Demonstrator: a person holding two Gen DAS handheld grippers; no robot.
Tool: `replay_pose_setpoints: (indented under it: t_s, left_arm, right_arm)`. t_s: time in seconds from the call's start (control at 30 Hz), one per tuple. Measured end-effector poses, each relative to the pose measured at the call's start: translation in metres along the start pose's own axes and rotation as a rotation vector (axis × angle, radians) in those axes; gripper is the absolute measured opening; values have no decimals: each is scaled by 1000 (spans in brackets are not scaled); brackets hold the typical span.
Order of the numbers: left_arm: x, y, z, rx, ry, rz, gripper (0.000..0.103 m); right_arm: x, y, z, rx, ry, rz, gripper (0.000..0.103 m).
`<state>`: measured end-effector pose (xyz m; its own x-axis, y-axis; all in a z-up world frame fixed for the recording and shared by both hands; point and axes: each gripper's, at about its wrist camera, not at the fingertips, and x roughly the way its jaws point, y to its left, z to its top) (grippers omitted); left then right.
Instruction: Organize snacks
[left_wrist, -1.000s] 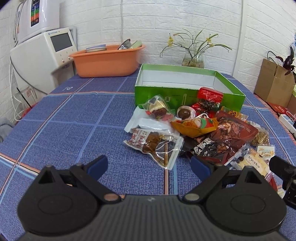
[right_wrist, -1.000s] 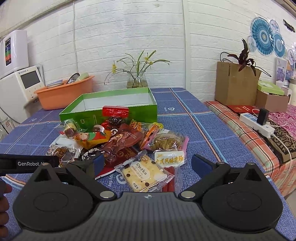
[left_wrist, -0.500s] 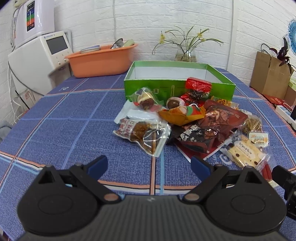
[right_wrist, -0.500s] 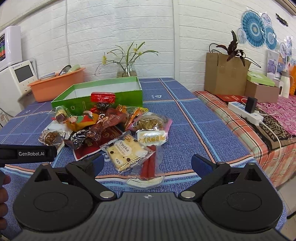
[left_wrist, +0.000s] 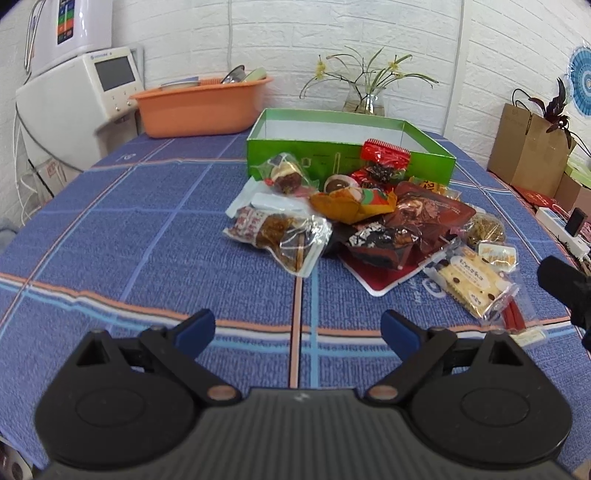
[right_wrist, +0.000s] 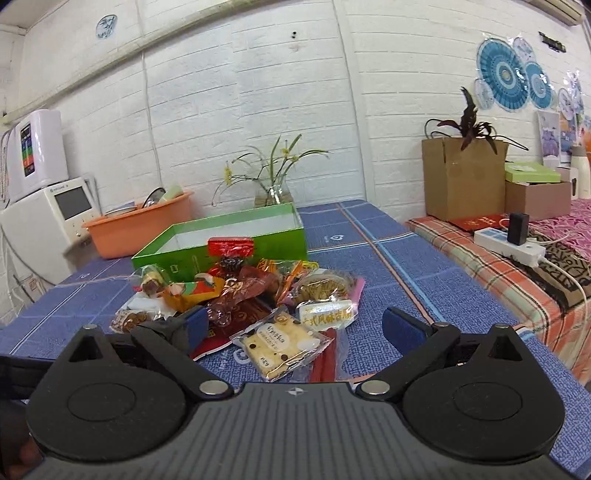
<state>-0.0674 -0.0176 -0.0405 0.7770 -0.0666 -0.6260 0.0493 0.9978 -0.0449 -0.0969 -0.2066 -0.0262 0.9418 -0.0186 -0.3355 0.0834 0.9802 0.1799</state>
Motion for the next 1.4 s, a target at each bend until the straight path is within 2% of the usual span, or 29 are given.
replay_pose_setpoints:
  t_s: [0.13, 0.2, 0.3, 0.43, 0.53, 0.6, 0.67, 0.77, 0.87, 1.13, 1.4]
  left_arm:
    - [-9, 3, -4, -38, -32, -113, 93]
    - [-12, -2, -4, -15, -36, -114, 93]
    - [-11, -10, -2, 31, -12, -93, 93]
    - [-4, -13, -2, 43, 31, -139, 93]
    - [8, -16, 6, 73, 51, -58, 93]
    - [12, -10, 13, 46, 54, -4, 93]
    - [13, -3, 15, 12, 52, 17, 93]
    - [14, -1, 14, 11, 53, 46, 93]
    - [13, -4, 12, 33, 55, 45, 93]
    - [12, -8, 10, 52, 60, 33, 93]
    - [12, -12, 8, 65, 63, 32, 93]
  right_arm:
    - [2, -1, 2, 26, 61, 60, 103]
    - [4, -1, 3, 25, 85, 65, 103]
    - [0, 0, 1, 1, 76, 46, 103]
    - [-1, -3, 2, 3, 77, 18, 103]
    - [1, -6, 2, 25, 99, 8, 103]
    - [3, -7, 2, 42, 116, 0, 103]
    - [3, -8, 2, 47, 116, -15, 103]
    - [2, -7, 2, 51, 114, -35, 103]
    - [-1, -2, 4, 34, 110, -58, 103]
    - [-28, 18, 5, -114, 32, -94, 103]
    - [-22, 14, 3, -84, 66, -65, 103]
